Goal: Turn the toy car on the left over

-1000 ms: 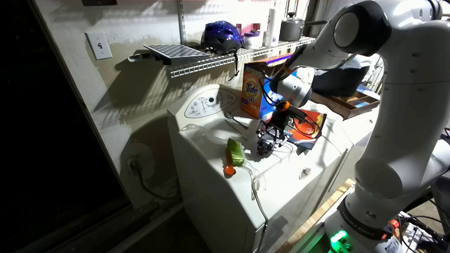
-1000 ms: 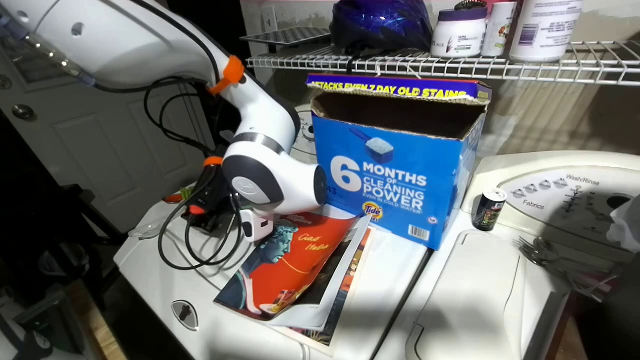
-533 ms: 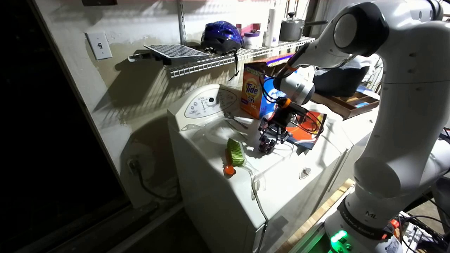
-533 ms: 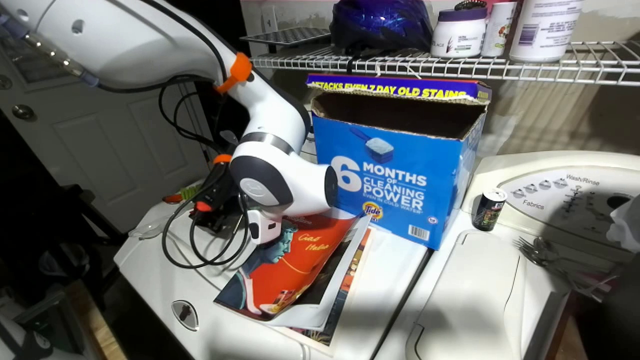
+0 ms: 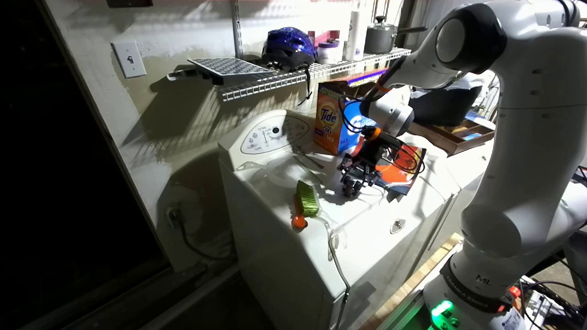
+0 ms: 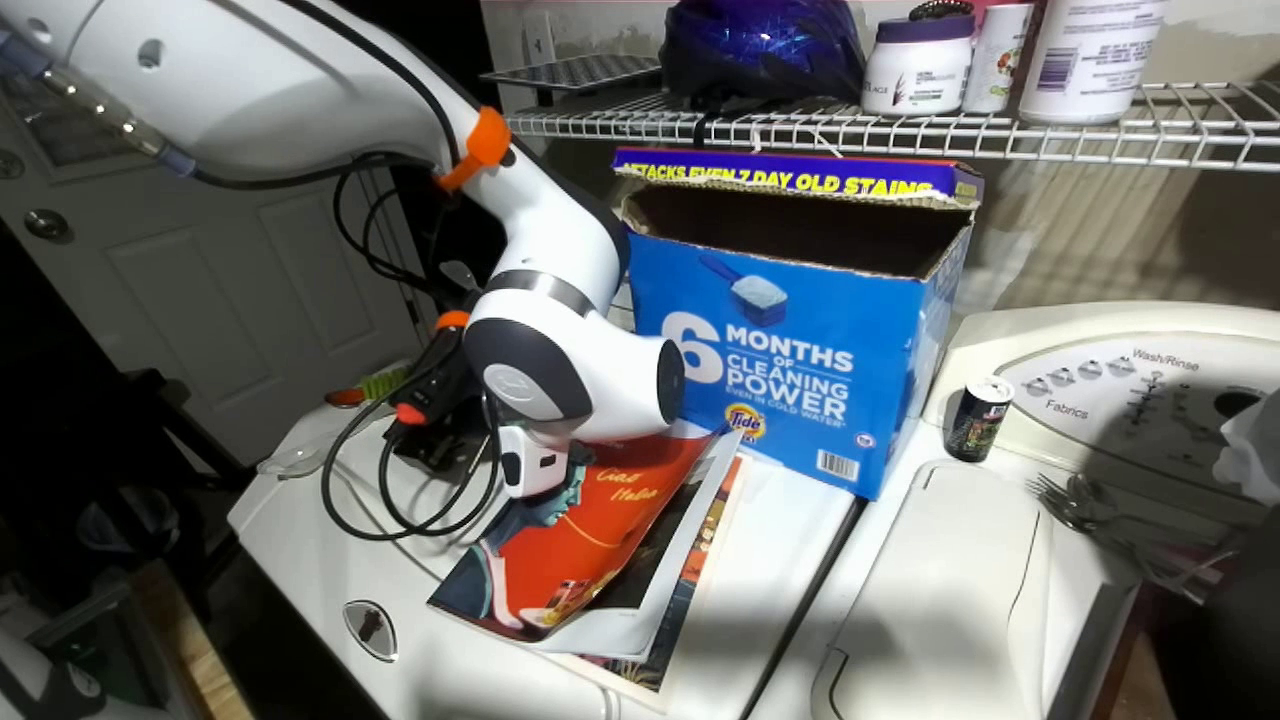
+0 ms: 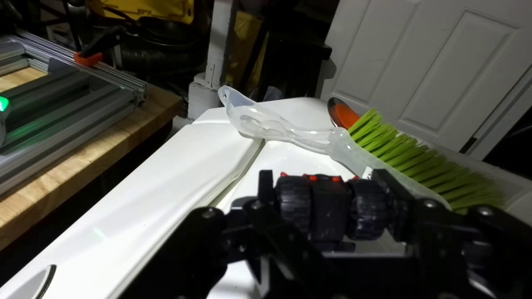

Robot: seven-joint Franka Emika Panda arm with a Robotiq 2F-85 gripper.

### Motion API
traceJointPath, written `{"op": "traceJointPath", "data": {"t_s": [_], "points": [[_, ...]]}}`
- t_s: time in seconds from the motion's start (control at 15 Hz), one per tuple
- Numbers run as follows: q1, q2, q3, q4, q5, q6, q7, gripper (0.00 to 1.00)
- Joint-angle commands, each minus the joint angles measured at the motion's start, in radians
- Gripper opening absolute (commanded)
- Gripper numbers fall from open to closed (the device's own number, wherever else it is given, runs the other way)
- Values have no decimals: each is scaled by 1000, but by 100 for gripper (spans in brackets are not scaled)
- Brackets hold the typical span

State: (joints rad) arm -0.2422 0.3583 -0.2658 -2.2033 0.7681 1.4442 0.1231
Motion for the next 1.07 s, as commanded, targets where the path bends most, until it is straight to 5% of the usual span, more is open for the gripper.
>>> {"op": "traceJointPath", "data": {"t_s": [0.0, 0.53, 1.0], "points": [[-6, 16, -3, 32, -33, -24, 34, 35], [-14, -5, -4, 23, -47, -37, 20, 35], [-19, 33, 26, 53, -7, -206, -52, 35]]}}
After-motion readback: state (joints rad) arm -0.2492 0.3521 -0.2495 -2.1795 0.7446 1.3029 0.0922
